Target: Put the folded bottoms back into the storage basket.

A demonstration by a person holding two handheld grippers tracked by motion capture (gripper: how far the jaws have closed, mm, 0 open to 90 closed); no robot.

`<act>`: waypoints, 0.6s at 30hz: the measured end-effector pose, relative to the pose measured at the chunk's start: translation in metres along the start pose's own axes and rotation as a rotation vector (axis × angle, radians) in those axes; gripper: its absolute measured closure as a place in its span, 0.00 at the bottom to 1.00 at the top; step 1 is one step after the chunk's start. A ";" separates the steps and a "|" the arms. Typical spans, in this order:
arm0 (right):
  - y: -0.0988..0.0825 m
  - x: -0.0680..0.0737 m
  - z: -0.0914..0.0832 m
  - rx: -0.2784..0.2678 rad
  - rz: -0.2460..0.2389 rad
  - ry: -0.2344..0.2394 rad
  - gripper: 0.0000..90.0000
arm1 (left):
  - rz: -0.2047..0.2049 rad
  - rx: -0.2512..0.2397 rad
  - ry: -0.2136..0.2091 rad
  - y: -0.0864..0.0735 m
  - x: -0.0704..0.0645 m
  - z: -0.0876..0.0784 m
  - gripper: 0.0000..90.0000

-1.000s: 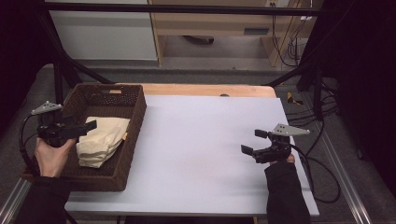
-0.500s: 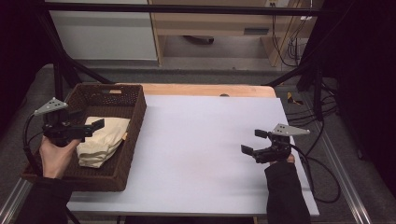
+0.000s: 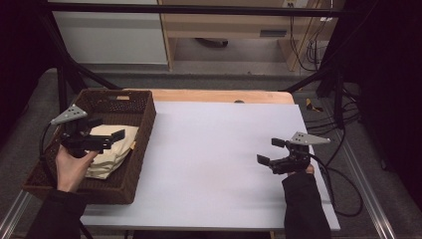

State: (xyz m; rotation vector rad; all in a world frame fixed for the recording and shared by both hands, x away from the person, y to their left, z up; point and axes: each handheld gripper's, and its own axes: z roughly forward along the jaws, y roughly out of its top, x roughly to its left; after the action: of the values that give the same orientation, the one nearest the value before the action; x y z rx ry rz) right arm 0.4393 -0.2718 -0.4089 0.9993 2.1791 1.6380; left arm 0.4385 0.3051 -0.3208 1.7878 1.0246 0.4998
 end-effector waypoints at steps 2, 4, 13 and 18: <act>0.000 0.000 0.000 -0.001 -0.001 0.000 0.03 | -0.001 0.005 -0.019 -0.001 -0.004 0.004 0.00; 0.000 0.000 0.000 0.000 0.000 0.001 0.03 | 0.006 0.004 -0.032 -0.003 -0.010 0.008 0.00; 0.000 0.000 0.000 0.000 -0.001 0.002 0.03 | 0.020 0.017 -0.079 -0.012 -0.022 0.024 0.00; 0.000 0.000 0.000 -0.001 0.000 0.003 0.03 | 0.024 0.023 -0.101 -0.020 -0.027 0.032 0.00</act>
State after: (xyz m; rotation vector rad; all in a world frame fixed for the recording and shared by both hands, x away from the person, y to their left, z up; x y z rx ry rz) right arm 0.4392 -0.2717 -0.4089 0.9965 2.1800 1.6419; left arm 0.4379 0.2687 -0.3503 1.8282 0.9435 0.4097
